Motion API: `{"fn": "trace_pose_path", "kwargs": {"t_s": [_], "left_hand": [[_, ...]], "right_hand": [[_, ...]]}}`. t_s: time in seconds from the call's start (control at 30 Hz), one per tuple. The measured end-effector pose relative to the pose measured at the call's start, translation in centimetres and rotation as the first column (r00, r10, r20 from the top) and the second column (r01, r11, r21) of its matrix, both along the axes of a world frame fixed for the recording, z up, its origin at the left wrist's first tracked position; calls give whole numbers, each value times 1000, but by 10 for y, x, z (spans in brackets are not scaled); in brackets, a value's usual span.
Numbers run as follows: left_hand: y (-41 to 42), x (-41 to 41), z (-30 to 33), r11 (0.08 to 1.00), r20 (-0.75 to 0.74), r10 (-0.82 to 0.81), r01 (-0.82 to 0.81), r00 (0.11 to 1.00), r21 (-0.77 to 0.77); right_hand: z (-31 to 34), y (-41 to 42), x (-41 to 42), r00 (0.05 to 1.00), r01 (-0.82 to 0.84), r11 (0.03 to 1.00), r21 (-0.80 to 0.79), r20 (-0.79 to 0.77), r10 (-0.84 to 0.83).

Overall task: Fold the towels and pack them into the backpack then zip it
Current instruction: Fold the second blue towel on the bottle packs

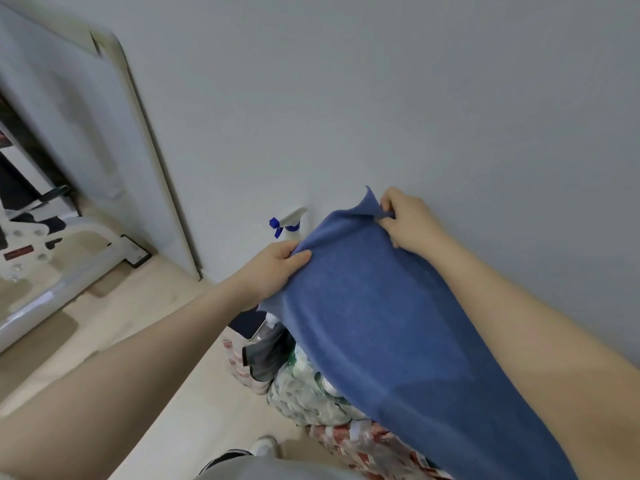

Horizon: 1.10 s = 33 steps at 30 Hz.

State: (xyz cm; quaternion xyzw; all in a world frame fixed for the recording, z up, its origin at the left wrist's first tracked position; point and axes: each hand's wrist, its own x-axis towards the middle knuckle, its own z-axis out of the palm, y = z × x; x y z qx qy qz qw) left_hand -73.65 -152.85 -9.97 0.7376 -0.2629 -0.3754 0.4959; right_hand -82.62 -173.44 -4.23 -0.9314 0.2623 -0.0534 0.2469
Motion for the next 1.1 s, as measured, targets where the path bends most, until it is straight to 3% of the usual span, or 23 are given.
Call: {"fn": "trace_pose_path", "kwargs": {"t_s": [0.2, 0.3, 0.4, 0.47, 0.57, 0.63, 0.73, 0.9, 1.0, 1.1], "left_hand": [[-7, 5, -1, 990, 85, 20, -32, 996, 135], [-5, 7, -2, 984, 79, 25, -39, 997, 175], [0, 10, -2, 984, 132, 32, -54, 991, 168], [4, 12, -1, 988, 154, 76, -95, 985, 123], [7, 17, 10, 976, 25, 216, -215, 976, -10], [9, 16, 26, 969, -88, 221, -229, 971, -96], [7, 10, 51, 961, -176, 154, -188, 972, -204], [-3, -35, 73, 955, -194, -49, -11, 980, -297], [-16, -77, 76, 946, -169, -159, 101, 973, -308], [-35, -122, 77, 940, -115, -247, 209, 962, -270]], "right_hand": [[6, -7, -2, 939, 60, 862, 503, 265, -220], [10, -13, -5, 951, 16, 773, 635, 228, -208], [9, -13, 0, 984, 45, 803, 594, 111, -137], [6, -9, 9, 983, 47, 880, 473, 133, -124], [12, -2, 26, 990, -27, 991, 128, 143, 8], [23, 1, 36, 992, -64, 997, 41, 114, 59], [46, -3, 35, 993, -15, 990, 138, 122, -2], [63, -10, -25, 993, -10, 948, 319, 113, -28], [67, -18, -77, 994, 24, 949, 315, 89, -55], [68, -30, -131, 974, 114, 958, 262, 163, -160]]}}
